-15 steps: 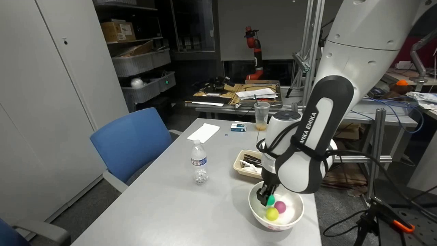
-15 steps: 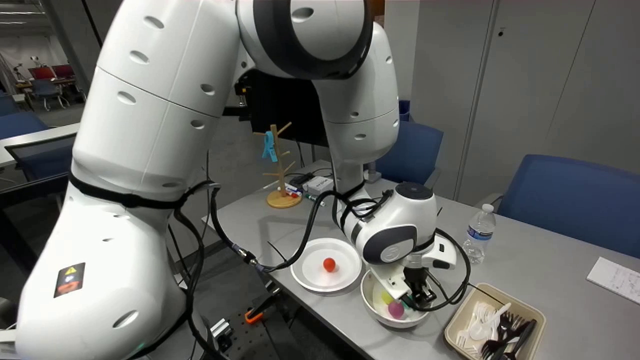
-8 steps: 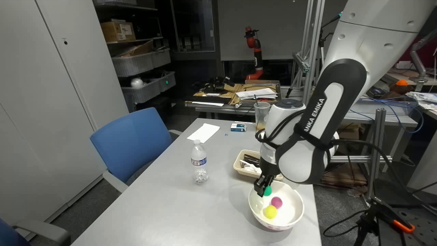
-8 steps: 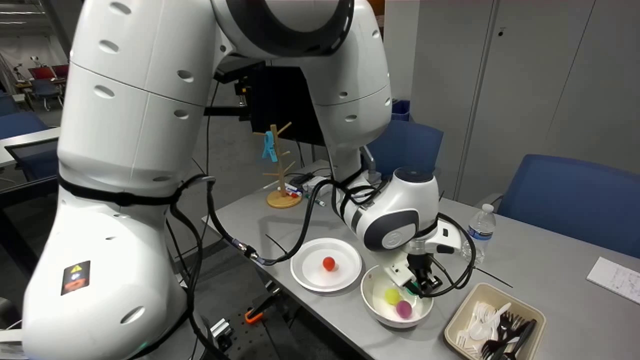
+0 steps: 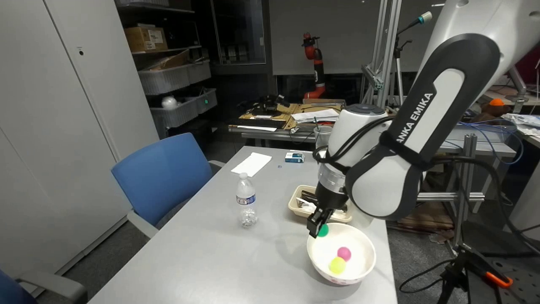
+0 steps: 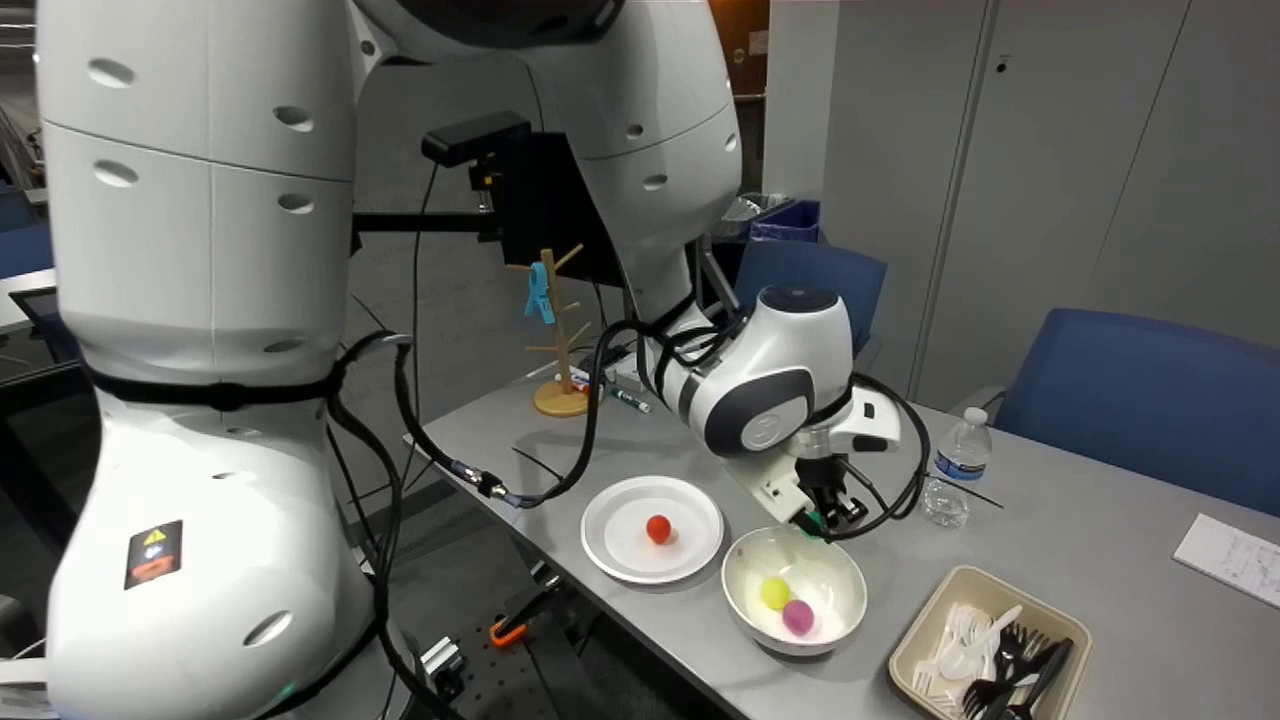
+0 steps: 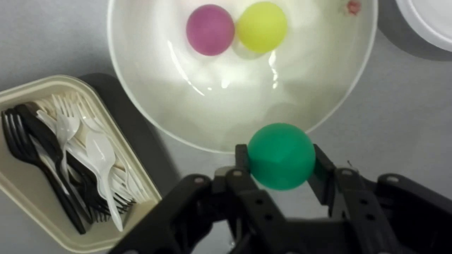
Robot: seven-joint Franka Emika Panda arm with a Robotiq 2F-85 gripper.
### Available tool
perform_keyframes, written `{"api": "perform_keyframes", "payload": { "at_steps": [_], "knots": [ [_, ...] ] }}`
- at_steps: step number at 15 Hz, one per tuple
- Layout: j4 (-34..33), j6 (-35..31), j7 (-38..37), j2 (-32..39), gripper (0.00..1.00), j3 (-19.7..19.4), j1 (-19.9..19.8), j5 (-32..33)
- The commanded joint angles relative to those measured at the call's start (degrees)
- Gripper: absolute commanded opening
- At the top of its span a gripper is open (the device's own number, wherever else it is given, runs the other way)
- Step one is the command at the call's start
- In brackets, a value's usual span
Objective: Take the red and green balls out of the white bowl
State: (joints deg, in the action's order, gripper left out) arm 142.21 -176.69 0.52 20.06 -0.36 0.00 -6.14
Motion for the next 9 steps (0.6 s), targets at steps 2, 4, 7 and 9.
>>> {"api": "perform_keyframes", "payload": {
  "at_steps": [2, 4, 7, 9],
  "knots": [
    [2.8, -0.5, 2.6, -5.0, 0.18, 14.3, -9.3, -5.7],
    [2.4, 0.0, 5.1, -4.9, 0.18, 21.4, -14.1, -10.0],
    [1.8, 1.3, 8.2, -4.4, 0.18, 30.0, -20.7, -14.7],
    [1.2, -0.6, 8.9, -0.8, 0.18, 33.0, -22.7, -15.8]
  ]
}}
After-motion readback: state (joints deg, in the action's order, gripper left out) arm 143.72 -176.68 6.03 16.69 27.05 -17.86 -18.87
